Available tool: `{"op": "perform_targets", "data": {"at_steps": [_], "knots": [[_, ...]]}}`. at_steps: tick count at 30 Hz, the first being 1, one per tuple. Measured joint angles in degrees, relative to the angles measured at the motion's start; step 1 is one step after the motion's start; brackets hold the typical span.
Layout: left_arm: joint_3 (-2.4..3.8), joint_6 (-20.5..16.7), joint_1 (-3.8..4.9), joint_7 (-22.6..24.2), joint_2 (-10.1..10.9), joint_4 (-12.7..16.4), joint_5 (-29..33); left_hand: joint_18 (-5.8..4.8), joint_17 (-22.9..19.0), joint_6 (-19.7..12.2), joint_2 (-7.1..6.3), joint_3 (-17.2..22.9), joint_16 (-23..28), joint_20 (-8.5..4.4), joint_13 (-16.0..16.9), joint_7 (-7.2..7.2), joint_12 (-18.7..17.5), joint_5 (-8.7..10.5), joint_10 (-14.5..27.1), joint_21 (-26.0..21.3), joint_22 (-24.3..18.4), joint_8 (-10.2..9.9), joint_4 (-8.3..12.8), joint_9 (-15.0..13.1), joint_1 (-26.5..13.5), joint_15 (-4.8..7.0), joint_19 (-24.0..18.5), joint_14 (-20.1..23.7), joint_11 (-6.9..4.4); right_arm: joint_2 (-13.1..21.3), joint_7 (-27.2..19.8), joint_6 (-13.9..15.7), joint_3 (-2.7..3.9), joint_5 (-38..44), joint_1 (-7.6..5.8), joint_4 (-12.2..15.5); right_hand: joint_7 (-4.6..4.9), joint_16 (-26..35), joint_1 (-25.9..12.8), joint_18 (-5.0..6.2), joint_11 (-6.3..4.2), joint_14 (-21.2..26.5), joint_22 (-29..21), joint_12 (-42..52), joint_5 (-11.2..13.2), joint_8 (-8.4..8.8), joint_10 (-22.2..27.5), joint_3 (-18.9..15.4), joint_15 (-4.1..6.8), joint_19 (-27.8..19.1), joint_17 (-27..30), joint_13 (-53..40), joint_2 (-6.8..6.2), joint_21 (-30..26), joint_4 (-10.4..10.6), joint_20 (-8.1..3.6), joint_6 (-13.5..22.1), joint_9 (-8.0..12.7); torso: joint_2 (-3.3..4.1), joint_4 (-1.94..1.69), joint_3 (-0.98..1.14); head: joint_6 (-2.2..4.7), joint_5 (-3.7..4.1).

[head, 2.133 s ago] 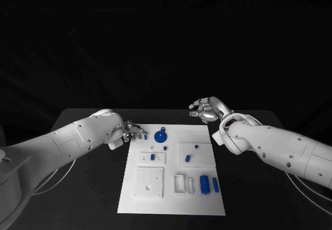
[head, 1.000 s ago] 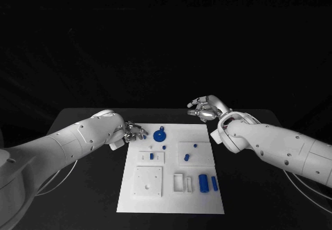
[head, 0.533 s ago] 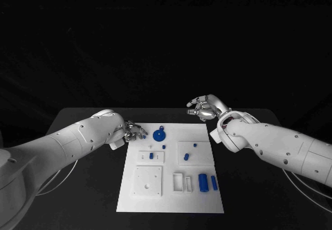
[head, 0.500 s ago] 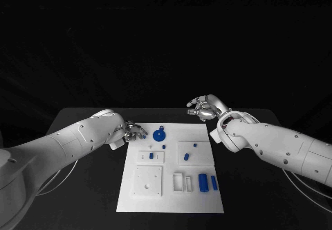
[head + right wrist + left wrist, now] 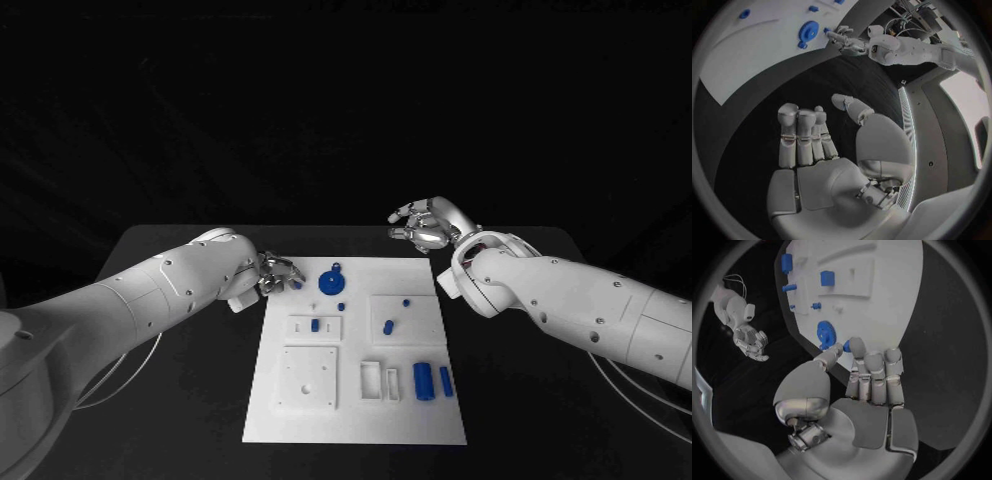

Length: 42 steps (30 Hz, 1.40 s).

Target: Assemble the parts on the task board

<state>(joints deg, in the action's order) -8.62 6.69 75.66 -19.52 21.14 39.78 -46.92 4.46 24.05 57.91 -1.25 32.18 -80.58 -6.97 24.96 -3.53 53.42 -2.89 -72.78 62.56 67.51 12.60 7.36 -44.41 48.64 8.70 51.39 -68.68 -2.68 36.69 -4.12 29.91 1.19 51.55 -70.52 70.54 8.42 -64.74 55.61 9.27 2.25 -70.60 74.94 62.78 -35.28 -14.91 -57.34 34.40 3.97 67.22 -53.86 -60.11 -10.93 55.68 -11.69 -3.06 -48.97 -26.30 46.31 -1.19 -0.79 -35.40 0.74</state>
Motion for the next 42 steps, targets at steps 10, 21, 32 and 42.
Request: {"op": "perform_targets", "data": {"at_steps": [10,21,32,42], "knots": [[0.0,0.3,0.03,0.2,-0.1,-0.2,0.8,0.0,-0.1,0.0,2.0,1.1,-0.2,0.0,0.1,0.03,-0.2,-1.33,-0.2,0.0,0.2,-0.7,2.2,0.5,0.6,-0.03,0.0,0.0,0.22,0.0,0.0,0.0,0.0,0.0,-0.03,0.0,-0.02,0.0,0.0,0.0,0.0,0.0,0.0,0.0,-0.2,0.0,0.0,0.0,0.0,0.0,-0.1,0.1,0.0,0.0,0.0,-0.01,0.0,0.0,-0.01,-0.01,-0.01,-0.04,-0.11],[-0.03,0.0,-0.05,0.8,0.6,-0.2,1.2,0.0,-0.1,2.6,4.6,2.7,-1.1,-0.01,0.1,0.89,-1.1,-7.27,-1.7,0.2,0.5,-0.1,6.3,0.9,1.2,-0.09,0.4,-0.3,-0.07,0.1,0.0,0.0,0.0,0.0,-0.04,0.0,-0.06,0.0,0.0,0.0,0.0,0.0,0.0,0.0,-0.4,0.0,0.0,0.0,0.03,0.0,0.0,0.0,0.0,-0.2,0.0,0.0,0.0,0.0,-0.07,-0.07,-0.01,-0.06,-0.15],[-0.02,-1.5,-0.09,1.2,2.1,1.7,1.8,-0.01,0.0,3.9,5.34,3.0,-1.3,-0.2,-0.2,1.6,-2.3,-10.69,-2.5,0.2,0.5,-0.1,7.6,2.6,0.5,0.06,1.1,-0.9,-0.01,0.3,0.0,0.0,0.0,0.0,-0.04,-0.1,-0.1,0.0,0.0,0.0,0.0,-0.1,0.0,0.0,-0.4,0.0,0.0,0.0,0.12,0.0,0.0,0.1,0.0,-0.2,0.0,0.0,-0.1,0.0,-0.08,-0.08,-0.07,0.07,-0.23],[0.05,-3.5,0.02,1.2,6.6,9.4,2.9,-0.01,0.2,4.2,5.93,2.7,-1.6,-0.2,-0.2,1.59,-2.6,-12.64,-2.8,0.2,0.5,-0.1,7.8,2.6,-0.1,-0.02,1.5,-1.1,0.1,0.4,0.0,-0.1,0.0,0.0,-0.05,-0.5,-0.17,0.0,0.0,0.0,0.0,-0.1,0.0,0.0,-0.4,0.0,0.0,0.0,0.12,0.0,-0.1,0.1,0.0,-0.2,0.0,0.0,-0.1,0.0,-0.21,-0.21,-0.1,0.12,-0.45]]}}
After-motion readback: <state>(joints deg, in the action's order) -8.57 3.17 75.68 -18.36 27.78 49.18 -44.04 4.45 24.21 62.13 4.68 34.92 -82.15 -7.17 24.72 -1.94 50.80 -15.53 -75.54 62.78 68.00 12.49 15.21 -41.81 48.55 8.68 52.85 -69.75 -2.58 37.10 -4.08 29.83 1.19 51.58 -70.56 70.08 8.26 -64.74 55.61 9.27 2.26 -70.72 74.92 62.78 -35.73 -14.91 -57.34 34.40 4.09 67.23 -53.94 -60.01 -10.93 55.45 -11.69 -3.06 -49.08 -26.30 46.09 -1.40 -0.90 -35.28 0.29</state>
